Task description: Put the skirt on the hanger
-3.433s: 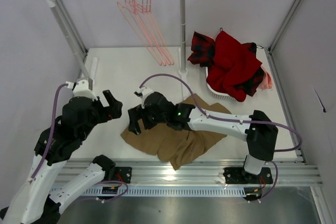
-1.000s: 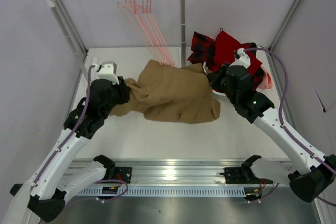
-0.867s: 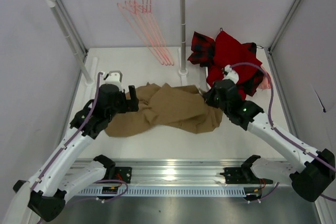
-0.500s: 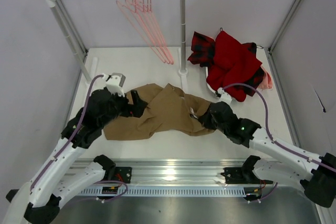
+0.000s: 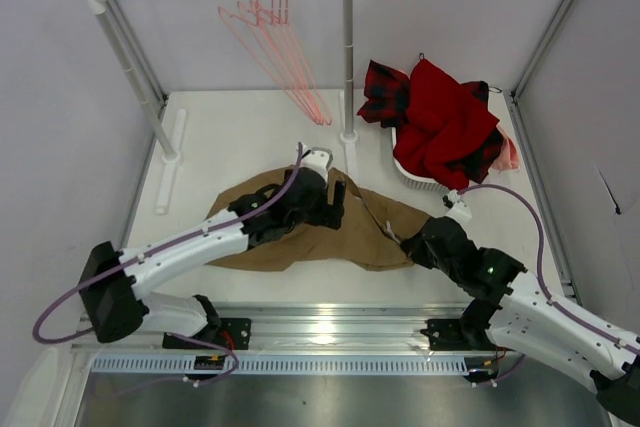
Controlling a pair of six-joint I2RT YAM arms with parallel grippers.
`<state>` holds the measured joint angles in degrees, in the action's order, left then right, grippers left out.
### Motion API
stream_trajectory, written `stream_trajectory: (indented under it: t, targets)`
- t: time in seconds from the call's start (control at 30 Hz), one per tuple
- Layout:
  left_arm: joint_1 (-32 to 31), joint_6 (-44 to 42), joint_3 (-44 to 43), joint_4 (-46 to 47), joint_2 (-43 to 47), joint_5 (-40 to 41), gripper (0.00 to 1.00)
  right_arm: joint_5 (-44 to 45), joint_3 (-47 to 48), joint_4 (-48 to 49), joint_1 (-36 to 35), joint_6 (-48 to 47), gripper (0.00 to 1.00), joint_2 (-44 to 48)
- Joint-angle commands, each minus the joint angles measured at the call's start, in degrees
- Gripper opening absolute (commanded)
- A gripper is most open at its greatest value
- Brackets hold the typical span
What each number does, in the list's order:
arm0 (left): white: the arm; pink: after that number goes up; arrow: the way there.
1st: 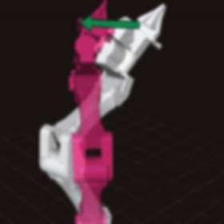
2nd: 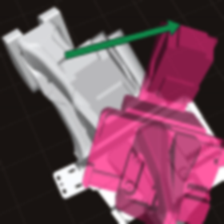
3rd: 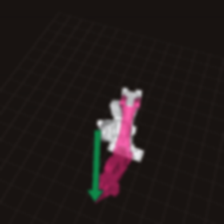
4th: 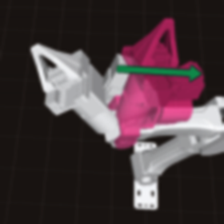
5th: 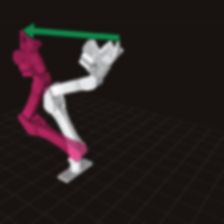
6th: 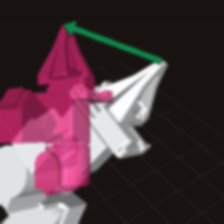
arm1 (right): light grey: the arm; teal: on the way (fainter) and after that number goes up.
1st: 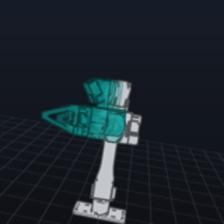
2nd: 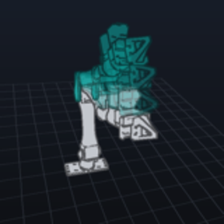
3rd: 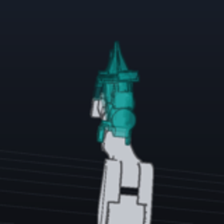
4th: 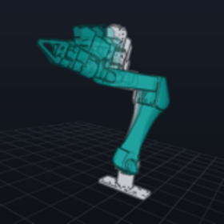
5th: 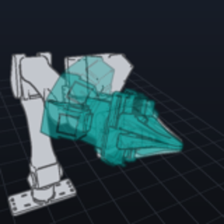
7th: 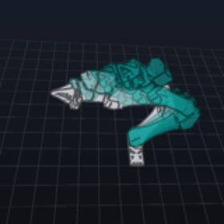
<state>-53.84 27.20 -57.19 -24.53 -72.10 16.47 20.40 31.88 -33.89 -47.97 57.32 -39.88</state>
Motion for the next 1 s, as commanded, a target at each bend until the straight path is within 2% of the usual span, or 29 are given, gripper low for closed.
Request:
stream_trajectory:
  t: [0.0, 0.17, 0.37, 0.53, 0.63, 0.67, 0.83, 0.97]
  targets:
    - [-0.82, 4.60, -5.99, 4.93, -4.71, 9.71, 0.91, 2.10, -1.90, -3.12, -0.46, 3.41, 0.00, 2.61]
    - [-0.82, 5.67, -14.35, 1.07, -16.29, 19.81, 0.91, 2.45, -2.70, -2.32, -0.37, 1.75, 0.00, 5.07]
    - [-0.82, 5.05, -19.27, 2.47, -24.84, 21.85, 0.89, 2.45, -2.61, -1.88, -0.29, -0.28, 0.00, 4.90]
    - [0.31, 7.43, -21.56, -0.25, -30.90, 25.10, 0.79, 2.80, -2.08, -2.15, -0.02, -0.98, 0.00, 4.98]
    - [1.63, 8.74, -20.95, -0.25, -31.88, 24.32, 0.68, 2.98, -2.17, -2.15, 0.33, -1.24, 0.00, 5.69]
    - [2.25, 9.53, -20.86, -0.42, -31.97, 23.35, 0.61, 2.98, -2.17, -2.15, 0.59, -1.77, 0.00, 5.95]
    - [2.52, 10.06, -19.11, 1.06, -31.71, 23.35, 0.43, 2.19, -1.73, -2.32, 2.26, -3.35, 0.00, 5.60]
    - [2.60, 10.15, -15.77, 3.52, -28.82, 23.52, 0.15, 0.08, -1.64, -1.80, 4.54, -4.15, 0.00, 5.16]
